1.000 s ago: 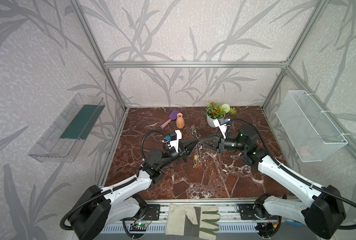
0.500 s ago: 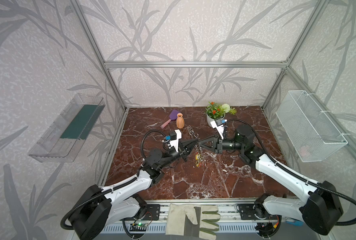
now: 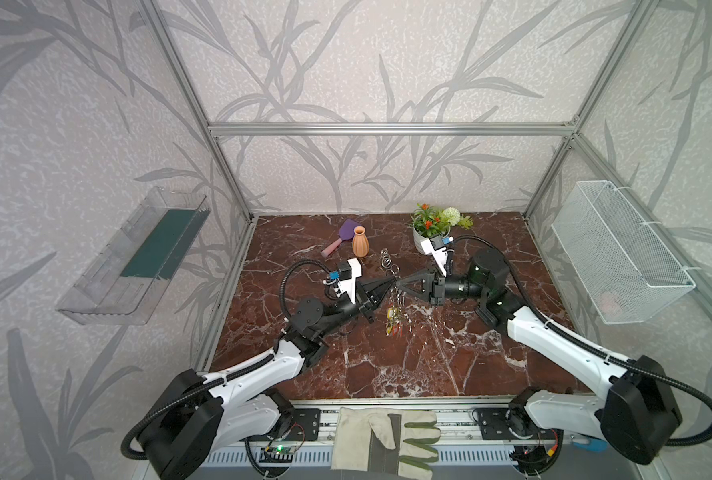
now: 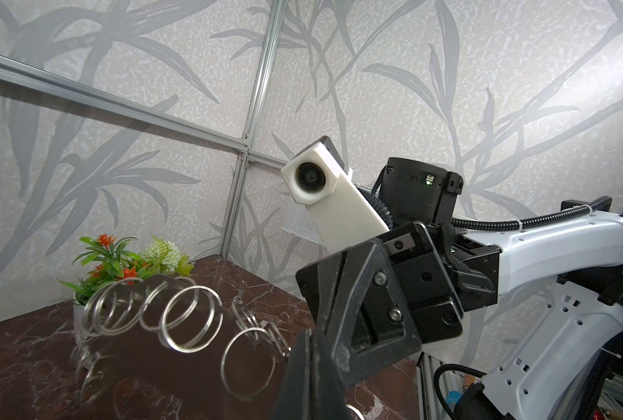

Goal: Put the keys on the keyring

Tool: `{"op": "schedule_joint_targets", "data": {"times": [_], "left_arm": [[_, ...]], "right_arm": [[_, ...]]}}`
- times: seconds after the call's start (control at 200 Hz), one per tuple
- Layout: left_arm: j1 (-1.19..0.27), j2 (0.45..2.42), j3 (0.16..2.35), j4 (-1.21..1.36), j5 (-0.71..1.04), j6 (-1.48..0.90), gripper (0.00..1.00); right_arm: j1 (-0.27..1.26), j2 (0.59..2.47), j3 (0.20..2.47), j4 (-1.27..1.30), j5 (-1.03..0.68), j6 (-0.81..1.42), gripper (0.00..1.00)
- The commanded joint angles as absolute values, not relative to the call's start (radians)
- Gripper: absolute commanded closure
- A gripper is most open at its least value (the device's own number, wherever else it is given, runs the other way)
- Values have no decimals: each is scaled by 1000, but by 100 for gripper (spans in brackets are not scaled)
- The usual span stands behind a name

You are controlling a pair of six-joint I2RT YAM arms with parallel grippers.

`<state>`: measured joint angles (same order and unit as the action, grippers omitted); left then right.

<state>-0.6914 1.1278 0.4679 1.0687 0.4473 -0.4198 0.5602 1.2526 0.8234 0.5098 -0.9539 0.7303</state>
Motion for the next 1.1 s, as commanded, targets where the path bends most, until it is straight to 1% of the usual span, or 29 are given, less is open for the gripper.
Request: {"op": "schedule_joint_targets", "data": {"times": [0.0, 0.125, 0.265, 0.41, 0.505, 0.555, 0.575, 0.6, 0.635, 0.67, 0.72, 0.775, 0.88, 0.985, 1.04, 1.095], "left_arm": [[-698, 1116, 492, 1123, 485, -425, 100], [-697, 1103, 494, 1084, 469, -423, 100], [-698, 1049, 491, 971, 423, -409, 100], [-697, 948, 502, 770, 412, -378, 90], [-697, 886, 512, 632, 398, -352, 80], [-697, 856, 520, 575, 387, -345, 77], [-695, 849, 524, 555, 387, -339, 78], [-697, 841, 528, 532, 398, -331, 82], [-696, 830, 535, 508, 406, -319, 93], [-696, 826, 539, 488, 398, -319, 100], [-695, 828, 554, 443, 370, -318, 100], [-695, 839, 577, 374, 330, -315, 100], [-691, 832, 551, 387, 297, -335, 100], [-686, 836, 563, 319, 252, -343, 100], [-684, 836, 568, 282, 250, -354, 95], [-680, 823, 561, 254, 234, -373, 86]], "right_arm": [[567, 1257, 812, 573, -958, 746, 100], [567, 1246, 810, 540, -934, 725, 100], [567, 1218, 846, 366, -880, 620, 100], [568, 1207, 885, 229, -841, 536, 100], [567, 1205, 893, 218, -839, 522, 100], [567, 1204, 897, 216, -837, 517, 100], [567, 1206, 899, 216, -836, 516, 100], [566, 1206, 900, 217, -836, 515, 100], [567, 1209, 902, 225, -842, 520, 100], [569, 1214, 903, 236, -857, 525, 100], [568, 1214, 905, 226, -850, 518, 100], [568, 1211, 905, 199, -805, 507, 100], [565, 1232, 911, 144, -756, 493, 100], [565, 1249, 900, 145, -753, 495, 100], [565, 1246, 892, 149, -752, 492, 100], [566, 1244, 888, 136, -737, 479, 100]]}}
